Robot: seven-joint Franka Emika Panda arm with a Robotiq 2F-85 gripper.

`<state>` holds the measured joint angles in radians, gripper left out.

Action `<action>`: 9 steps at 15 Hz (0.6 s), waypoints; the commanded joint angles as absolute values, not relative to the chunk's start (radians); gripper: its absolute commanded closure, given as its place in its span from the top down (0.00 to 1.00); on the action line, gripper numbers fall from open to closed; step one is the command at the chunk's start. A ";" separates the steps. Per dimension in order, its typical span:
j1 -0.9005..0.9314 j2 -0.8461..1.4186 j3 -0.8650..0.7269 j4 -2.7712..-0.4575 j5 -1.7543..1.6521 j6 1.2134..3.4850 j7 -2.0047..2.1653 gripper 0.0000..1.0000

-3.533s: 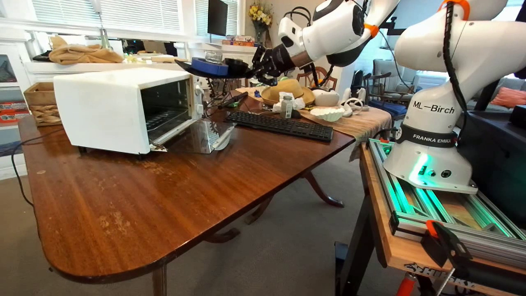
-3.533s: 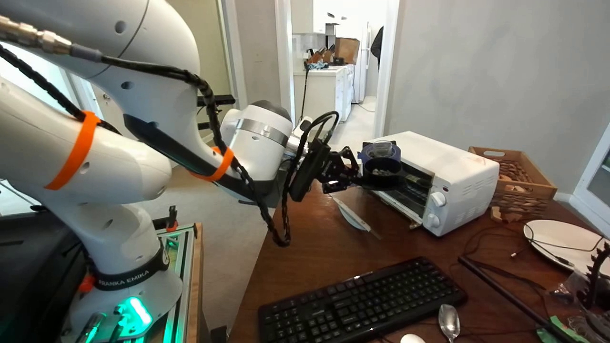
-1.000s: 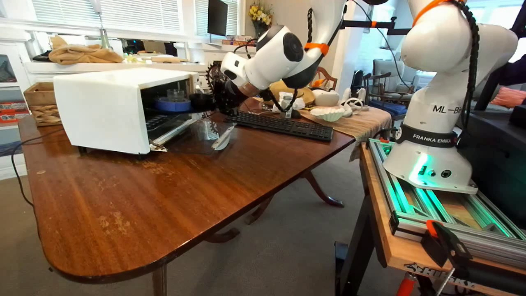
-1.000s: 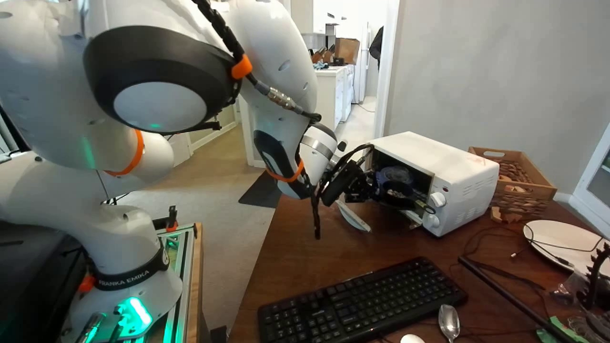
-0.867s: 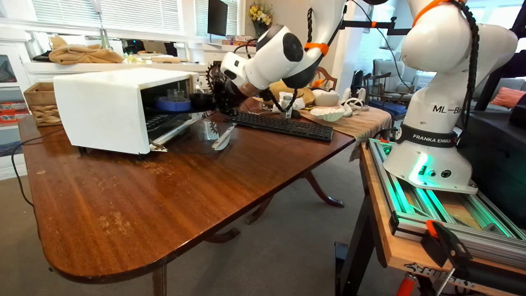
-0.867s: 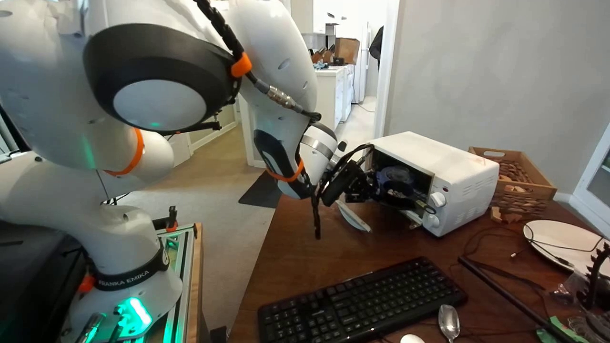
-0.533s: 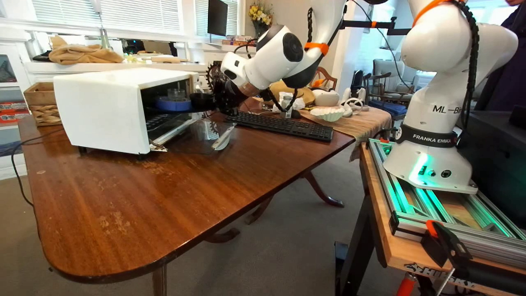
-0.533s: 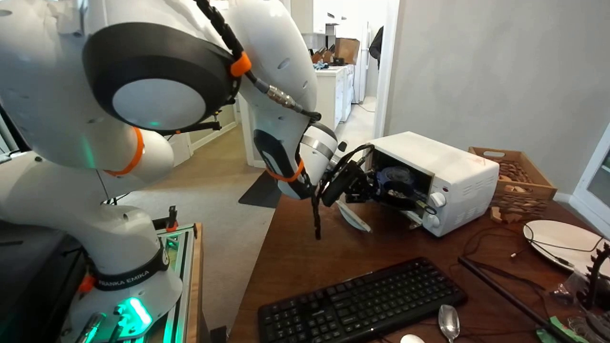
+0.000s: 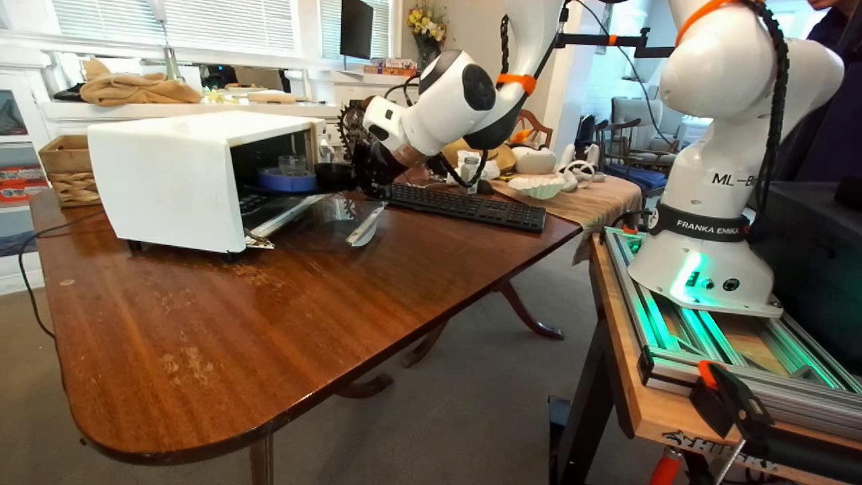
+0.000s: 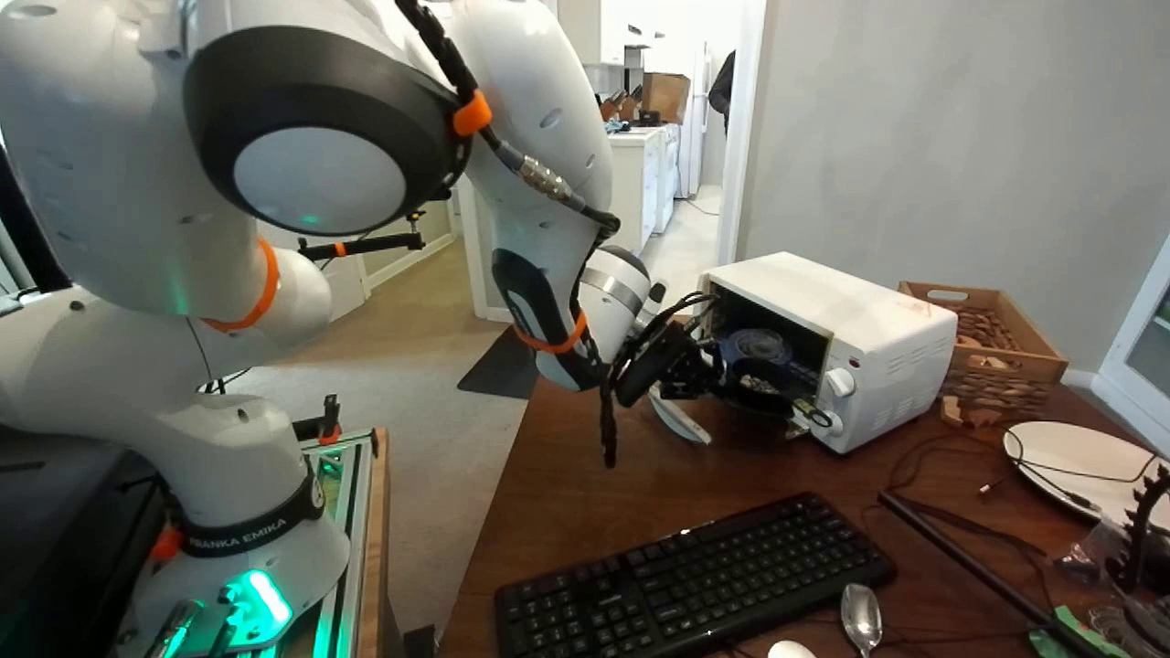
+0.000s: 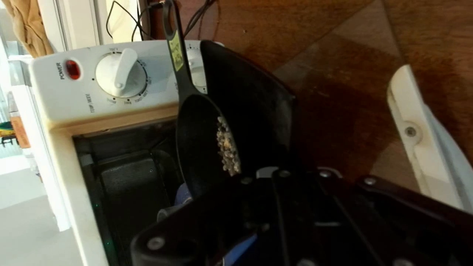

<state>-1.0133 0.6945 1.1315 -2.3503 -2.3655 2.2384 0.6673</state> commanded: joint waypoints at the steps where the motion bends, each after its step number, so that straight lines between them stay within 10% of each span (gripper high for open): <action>1: -0.893 0.604 1.048 -2.308 -2.337 2.275 0.758 0.02; 9: -0.530 0.502 0.822 -2.214 -2.157 2.245 0.867 0.02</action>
